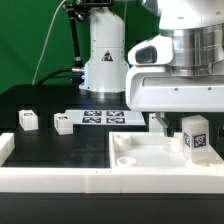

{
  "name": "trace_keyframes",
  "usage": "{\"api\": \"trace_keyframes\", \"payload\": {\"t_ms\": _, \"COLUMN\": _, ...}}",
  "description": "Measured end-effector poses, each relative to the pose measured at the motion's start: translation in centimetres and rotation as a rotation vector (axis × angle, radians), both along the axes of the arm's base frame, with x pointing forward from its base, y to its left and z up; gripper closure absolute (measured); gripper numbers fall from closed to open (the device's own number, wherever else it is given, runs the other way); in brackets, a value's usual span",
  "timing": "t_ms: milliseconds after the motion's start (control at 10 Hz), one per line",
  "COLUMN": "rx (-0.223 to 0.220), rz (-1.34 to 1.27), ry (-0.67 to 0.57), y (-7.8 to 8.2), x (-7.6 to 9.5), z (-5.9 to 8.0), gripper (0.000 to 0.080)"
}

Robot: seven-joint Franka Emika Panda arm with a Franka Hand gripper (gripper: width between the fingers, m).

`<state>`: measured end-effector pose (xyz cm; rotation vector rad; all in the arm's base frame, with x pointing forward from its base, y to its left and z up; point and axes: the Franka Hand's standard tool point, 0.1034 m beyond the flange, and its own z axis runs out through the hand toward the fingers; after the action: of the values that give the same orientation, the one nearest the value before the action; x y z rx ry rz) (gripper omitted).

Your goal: Assemble one leg

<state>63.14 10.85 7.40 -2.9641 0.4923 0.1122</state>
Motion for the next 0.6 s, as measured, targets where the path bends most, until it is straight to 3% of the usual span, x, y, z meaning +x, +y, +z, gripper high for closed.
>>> {"api": "trace_keyframes", "payload": {"t_ms": 400, "rx": 0.011, "rz": 0.257, "ry": -0.038, "y": 0.1, "x": -0.01, "z": -0.01, "gripper": 0.0151}}
{"api": "trace_keyframes", "payload": {"t_ms": 600, "rx": 0.011, "rz": 0.257, "ry": -0.037, "y": 0.09, "x": -0.02, "z": -0.04, "gripper": 0.0405}}
